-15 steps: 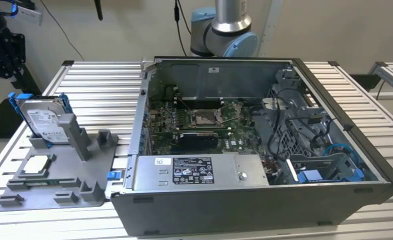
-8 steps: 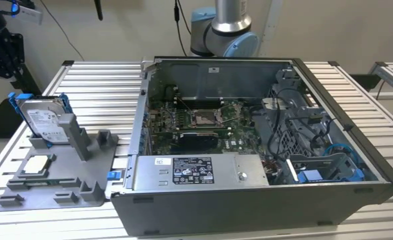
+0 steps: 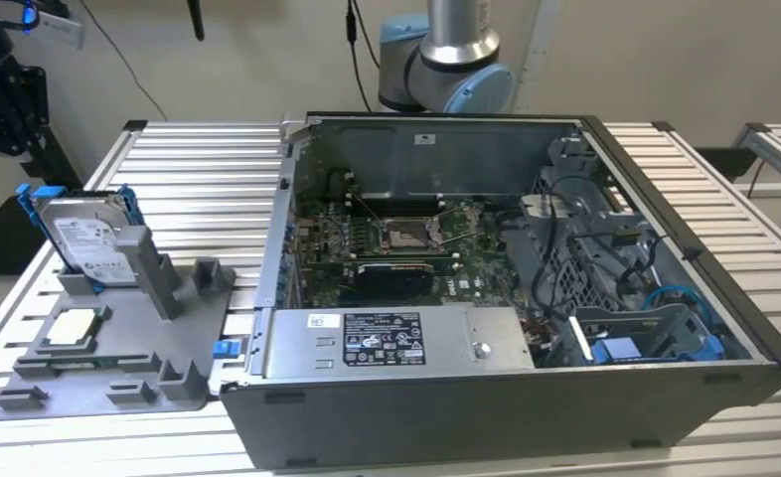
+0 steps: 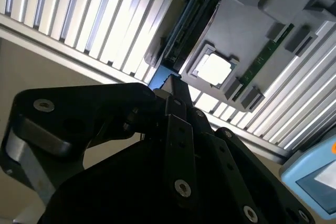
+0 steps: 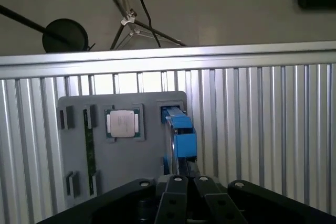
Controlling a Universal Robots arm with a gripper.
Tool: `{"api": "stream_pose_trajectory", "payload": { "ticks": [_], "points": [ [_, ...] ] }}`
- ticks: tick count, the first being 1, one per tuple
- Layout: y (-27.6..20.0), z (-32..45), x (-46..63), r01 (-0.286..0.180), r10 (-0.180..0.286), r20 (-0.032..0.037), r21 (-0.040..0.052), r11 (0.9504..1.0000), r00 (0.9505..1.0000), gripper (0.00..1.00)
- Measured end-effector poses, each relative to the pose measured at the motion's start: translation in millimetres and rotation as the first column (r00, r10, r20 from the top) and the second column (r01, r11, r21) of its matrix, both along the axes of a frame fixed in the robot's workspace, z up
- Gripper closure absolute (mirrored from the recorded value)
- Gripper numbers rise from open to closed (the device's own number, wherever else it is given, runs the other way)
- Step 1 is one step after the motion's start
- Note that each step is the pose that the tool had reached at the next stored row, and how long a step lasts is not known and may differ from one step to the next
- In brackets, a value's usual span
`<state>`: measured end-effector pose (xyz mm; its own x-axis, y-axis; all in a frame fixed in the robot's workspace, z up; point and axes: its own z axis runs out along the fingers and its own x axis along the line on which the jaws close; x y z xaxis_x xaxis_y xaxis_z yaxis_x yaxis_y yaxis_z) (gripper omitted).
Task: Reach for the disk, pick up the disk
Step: 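Pick up the disk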
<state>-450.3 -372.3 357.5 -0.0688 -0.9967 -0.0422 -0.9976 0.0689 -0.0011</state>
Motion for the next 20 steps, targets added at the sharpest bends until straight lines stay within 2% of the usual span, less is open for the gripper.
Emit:
{"api": "stream_pose_trajectory", "payload": {
  "ticks": [1, 17, 20],
  "points": [
    [0.0, 0.0, 0.0, 0.000, 0.000, 0.0001, 0.0000, 1.0000, 1.0000, 0.00],
    [0.0, -0.1, 0.0, -0.003, 0.003, -0.0001, 0.0000, 1.0000, 1.0000, 0.00],
    [0.0, -2.9, 0.0, -0.004, 0.004, 0.0001, 0.0000, 1.0000, 1.0000, 0.00]
  ]
}}
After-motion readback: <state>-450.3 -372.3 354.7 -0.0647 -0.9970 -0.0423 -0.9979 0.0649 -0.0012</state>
